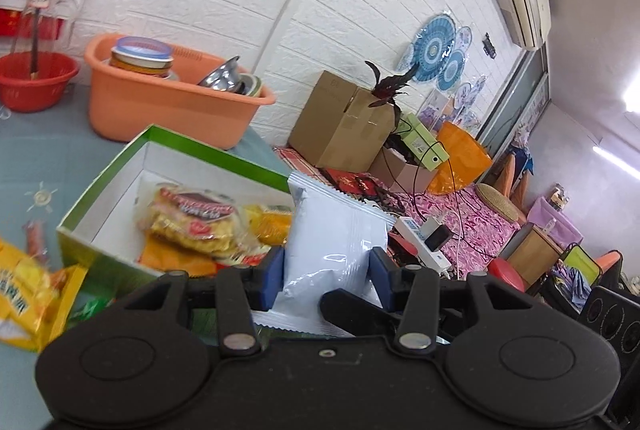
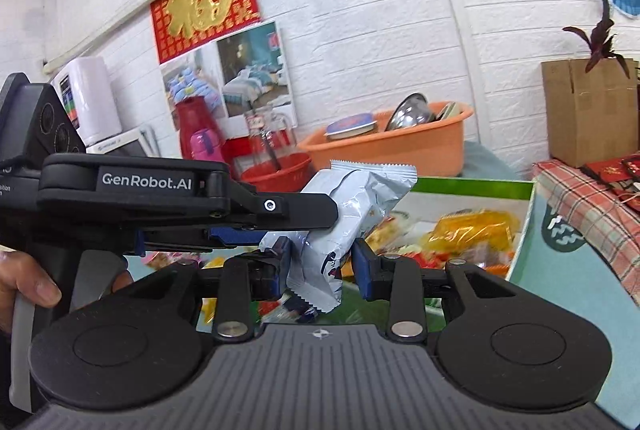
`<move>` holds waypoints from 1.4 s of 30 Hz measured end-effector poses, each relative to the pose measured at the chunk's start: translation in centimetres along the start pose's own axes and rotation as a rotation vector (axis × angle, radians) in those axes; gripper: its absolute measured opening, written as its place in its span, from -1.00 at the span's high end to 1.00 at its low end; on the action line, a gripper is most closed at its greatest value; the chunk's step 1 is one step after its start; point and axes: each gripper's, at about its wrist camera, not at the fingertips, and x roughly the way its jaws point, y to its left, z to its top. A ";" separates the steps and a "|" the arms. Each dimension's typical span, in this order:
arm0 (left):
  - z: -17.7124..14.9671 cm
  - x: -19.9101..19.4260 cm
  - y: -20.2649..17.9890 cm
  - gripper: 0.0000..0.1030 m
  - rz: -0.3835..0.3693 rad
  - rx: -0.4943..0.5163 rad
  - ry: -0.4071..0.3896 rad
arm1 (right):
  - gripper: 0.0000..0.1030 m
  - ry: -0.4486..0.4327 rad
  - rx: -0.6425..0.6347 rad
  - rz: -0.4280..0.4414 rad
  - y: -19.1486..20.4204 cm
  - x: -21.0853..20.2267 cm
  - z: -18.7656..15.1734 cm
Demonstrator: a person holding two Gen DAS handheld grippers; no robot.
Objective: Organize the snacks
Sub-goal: 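Carry the white packet into the green box and open both grippers, then close both grippers on the small clear candy packet with red label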
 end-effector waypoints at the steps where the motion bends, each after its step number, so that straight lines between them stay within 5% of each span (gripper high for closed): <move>1: 0.2 0.6 -0.1 -0.08 -0.004 0.004 0.004 | -0.14 -0.004 0.005 -0.008 -0.5 0.2 0.2; 11: 1.7 6.4 0.6 -0.07 -0.003 0.021 0.037 | -0.13 -0.015 0.065 -0.056 -4.7 2.7 0.4; 14: 1.6 8.0 0.9 -0.09 0.025 0.055 0.057 | -0.12 -0.020 0.034 -0.132 -5.4 4.1 -0.2; 17: 1.0 8.4 1.3 -0.67 0.089 0.080 0.060 | -0.24 0.024 -0.008 -0.223 -6.0 5.5 -1.1; 18: 0.8 8.2 1.4 -0.90 0.097 0.079 0.054 | -0.24 0.032 -0.018 -0.225 -6.2 5.6 -1.5; 20: 0.5 7.6 1.7 -0.91 0.096 0.070 0.053 | -0.31 0.014 -0.028 -0.219 -6.2 5.2 -1.7; 25: 0.3 5.3 1.3 -1.00 0.111 0.052 0.034 | -1.00 -0.027 -0.047 -0.205 -4.7 3.6 -1.0; 33: -1.0 -0.5 -0.5 -1.00 0.156 0.046 -0.032 | -1.00 -0.037 -0.072 -0.173 -1.7 -0.1 -1.2; 42: -6.2 -6.1 1.4 -1.00 0.196 -0.112 -0.048 | -1.00 0.063 -0.083 -0.122 0.6 -1.8 -3.9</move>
